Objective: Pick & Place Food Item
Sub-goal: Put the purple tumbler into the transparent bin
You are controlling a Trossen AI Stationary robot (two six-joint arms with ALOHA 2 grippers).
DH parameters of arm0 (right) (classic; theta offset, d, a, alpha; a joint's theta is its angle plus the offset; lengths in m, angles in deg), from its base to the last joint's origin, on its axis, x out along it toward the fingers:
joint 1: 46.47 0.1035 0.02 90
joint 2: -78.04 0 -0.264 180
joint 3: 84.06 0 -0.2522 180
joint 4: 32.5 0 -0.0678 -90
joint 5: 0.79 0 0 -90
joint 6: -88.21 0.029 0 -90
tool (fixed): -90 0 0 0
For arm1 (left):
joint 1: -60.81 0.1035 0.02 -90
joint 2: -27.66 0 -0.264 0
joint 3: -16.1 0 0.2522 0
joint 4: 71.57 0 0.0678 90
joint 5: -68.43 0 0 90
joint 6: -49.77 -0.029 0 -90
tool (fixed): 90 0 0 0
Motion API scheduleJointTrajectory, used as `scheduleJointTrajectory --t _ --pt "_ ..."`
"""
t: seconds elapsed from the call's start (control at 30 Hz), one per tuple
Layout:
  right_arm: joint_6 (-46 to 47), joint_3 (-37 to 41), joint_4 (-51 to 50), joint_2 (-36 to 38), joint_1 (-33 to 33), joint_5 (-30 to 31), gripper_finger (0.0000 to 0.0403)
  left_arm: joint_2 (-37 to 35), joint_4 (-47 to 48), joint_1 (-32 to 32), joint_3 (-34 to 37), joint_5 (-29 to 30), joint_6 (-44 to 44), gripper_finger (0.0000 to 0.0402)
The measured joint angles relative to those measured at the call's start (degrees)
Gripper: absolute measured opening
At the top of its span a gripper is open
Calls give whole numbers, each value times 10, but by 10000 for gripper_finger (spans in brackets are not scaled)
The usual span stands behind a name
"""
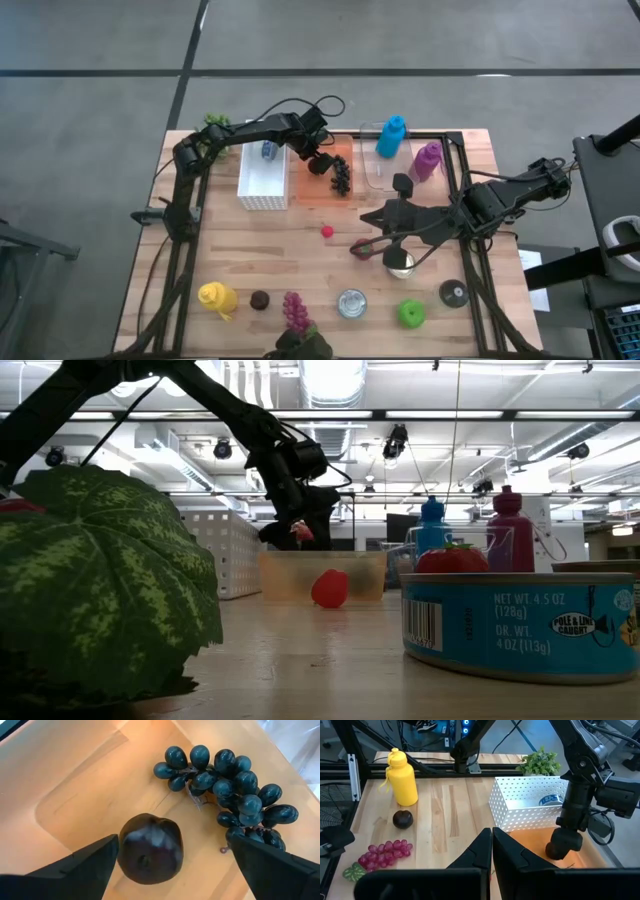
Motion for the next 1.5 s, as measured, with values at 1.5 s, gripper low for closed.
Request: scheduleJointTrajectory --t 1.5 --pt "0 0 1 0 0 2 8 -424 98 -169 121 206 -22 352"
